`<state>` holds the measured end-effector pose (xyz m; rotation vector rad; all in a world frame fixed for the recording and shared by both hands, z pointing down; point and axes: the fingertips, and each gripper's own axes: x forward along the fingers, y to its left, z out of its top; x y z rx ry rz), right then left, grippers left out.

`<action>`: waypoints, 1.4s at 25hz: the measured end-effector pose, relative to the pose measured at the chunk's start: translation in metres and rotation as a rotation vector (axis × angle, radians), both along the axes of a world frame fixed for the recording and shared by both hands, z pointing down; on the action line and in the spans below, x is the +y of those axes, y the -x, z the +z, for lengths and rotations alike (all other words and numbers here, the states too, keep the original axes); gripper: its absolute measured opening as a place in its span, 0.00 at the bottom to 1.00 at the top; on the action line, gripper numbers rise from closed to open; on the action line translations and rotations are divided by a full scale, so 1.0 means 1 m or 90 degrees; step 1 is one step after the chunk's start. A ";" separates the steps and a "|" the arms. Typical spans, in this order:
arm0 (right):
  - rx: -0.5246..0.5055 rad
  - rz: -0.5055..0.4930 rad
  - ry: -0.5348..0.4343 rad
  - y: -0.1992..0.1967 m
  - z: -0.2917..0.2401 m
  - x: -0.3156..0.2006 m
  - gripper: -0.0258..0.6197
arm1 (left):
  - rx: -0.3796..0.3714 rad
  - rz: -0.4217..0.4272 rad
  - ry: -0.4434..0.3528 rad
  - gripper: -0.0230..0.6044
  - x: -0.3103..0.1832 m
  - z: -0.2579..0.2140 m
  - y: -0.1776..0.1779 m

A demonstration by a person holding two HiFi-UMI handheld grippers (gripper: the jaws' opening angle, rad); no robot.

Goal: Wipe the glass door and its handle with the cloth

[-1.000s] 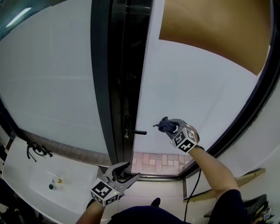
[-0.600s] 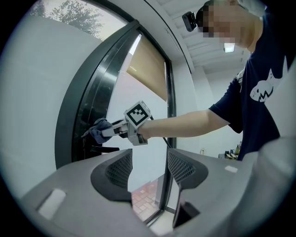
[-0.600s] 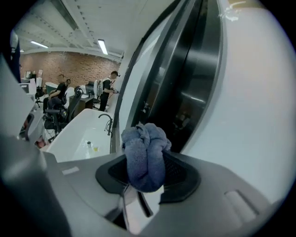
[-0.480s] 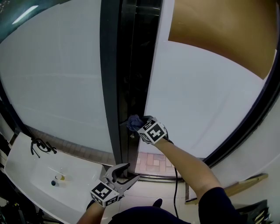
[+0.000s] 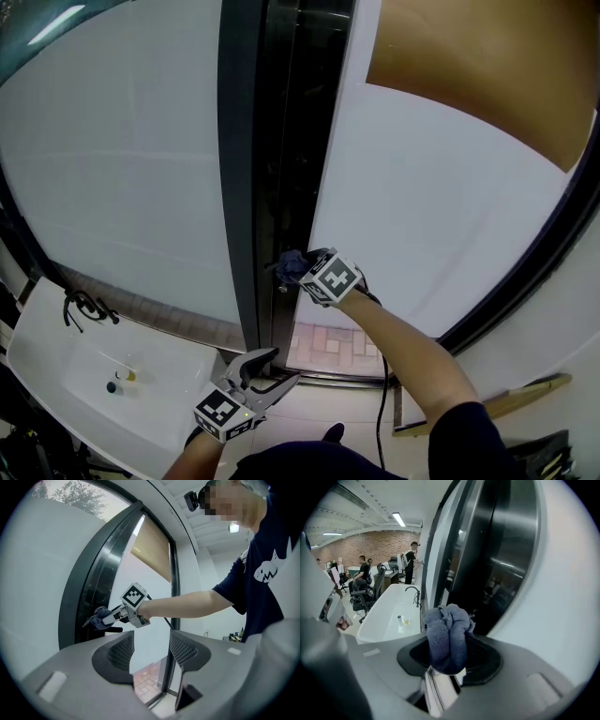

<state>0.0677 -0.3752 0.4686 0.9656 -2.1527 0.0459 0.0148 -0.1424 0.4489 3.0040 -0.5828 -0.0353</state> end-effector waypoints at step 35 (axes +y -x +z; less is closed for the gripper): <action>0.020 -0.006 -0.008 -0.003 -0.003 -0.014 0.27 | 0.002 -0.006 0.000 0.42 0.003 0.002 -0.004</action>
